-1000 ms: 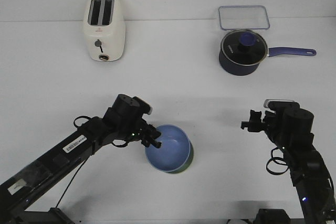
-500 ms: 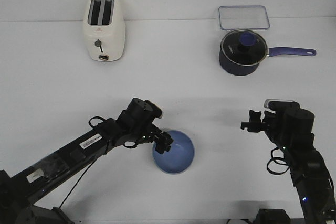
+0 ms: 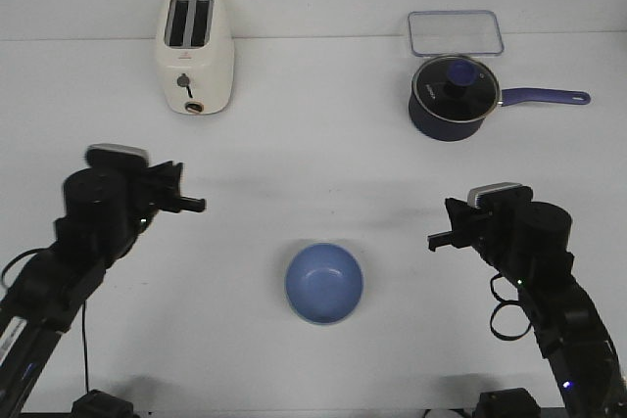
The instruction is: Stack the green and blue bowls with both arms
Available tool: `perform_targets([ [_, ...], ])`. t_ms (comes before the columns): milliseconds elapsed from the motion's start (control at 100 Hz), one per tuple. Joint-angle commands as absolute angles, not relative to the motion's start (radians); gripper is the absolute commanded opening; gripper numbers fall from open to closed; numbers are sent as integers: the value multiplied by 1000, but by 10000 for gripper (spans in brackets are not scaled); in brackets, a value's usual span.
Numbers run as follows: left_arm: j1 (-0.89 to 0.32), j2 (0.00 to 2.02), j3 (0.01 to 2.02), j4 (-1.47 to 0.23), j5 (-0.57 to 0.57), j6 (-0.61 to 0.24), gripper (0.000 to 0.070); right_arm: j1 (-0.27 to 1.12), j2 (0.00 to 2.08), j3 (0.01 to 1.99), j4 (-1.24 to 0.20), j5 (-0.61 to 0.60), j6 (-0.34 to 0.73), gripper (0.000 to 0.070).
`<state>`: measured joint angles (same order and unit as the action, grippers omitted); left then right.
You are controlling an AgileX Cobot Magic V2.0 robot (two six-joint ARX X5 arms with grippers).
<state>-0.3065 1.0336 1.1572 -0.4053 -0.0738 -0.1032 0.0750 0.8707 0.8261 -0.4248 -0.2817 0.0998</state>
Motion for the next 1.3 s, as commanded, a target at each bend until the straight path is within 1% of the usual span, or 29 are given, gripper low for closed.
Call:
perform_targets([
  [0,-253,1005,1150,-416,-72,-79,12,80,821,815,-356,-272,88,0],
  [90,-166,916,1060,-384,-85,-57,13,80,710,739,-221,-261,88,0],
  [150,-115,828,947,-299,-86,-51,12,80,616,659,-114,-258,88,0],
  [200,-78,743,834,-197,-85,-39,12,80,531,588,-43,-221,89,0],
  [270,-32,607,663,-29,-85,-31,12,80,421,503,-11,-136,84,0],
  [340,-3,500,537,99,-85,-35,12,79,342,440,12,-65,73,0],
  [410,12,429,467,164,-86,-48,12,79,303,409,25,-2,73,0],
  [500,18,386,444,166,-86,-49,12,79,294,405,22,35,74,0],
  [1210,18,371,444,175,-85,-48,14,79,294,405,23,27,74,0],
  [1290,18,358,437,172,-86,-14,14,79,294,405,23,27,74,0],
])
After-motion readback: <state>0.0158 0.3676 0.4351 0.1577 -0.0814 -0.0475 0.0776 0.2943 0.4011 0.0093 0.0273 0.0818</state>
